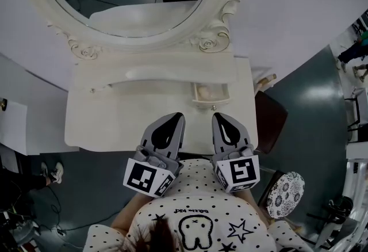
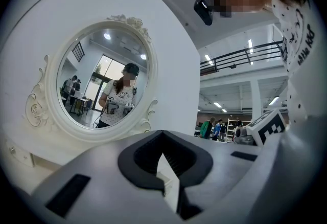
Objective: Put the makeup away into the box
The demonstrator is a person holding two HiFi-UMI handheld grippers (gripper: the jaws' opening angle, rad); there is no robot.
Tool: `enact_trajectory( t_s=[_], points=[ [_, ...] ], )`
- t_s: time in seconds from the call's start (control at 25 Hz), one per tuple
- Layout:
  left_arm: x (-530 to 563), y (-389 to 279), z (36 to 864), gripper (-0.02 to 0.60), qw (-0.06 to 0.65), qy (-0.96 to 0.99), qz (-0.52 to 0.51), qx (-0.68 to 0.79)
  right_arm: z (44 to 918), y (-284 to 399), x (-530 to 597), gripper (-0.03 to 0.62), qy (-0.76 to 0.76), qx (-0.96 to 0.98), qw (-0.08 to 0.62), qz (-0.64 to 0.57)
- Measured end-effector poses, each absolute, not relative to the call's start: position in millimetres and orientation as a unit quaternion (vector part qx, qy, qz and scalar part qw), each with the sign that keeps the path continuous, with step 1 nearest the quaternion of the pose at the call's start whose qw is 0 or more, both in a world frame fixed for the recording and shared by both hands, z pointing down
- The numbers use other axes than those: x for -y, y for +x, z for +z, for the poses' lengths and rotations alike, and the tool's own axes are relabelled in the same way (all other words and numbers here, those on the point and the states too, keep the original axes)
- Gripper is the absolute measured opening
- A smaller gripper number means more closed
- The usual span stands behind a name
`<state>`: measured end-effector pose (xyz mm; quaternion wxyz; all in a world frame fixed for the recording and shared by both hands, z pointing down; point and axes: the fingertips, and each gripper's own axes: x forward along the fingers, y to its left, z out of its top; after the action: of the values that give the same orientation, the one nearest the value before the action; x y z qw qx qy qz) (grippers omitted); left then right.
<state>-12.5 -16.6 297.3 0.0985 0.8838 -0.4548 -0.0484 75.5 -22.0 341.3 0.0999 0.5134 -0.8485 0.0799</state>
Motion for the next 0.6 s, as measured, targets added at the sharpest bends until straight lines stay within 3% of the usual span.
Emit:
enact_trajectory(
  t_s=[0.6],
  points=[
    [16.8,-10.1,299.2,-0.005,0.103,0.885,-0.047,0.452,343.3,79.2,21.1,0.006,0.52,0.844,0.099,0.086]
  ],
)
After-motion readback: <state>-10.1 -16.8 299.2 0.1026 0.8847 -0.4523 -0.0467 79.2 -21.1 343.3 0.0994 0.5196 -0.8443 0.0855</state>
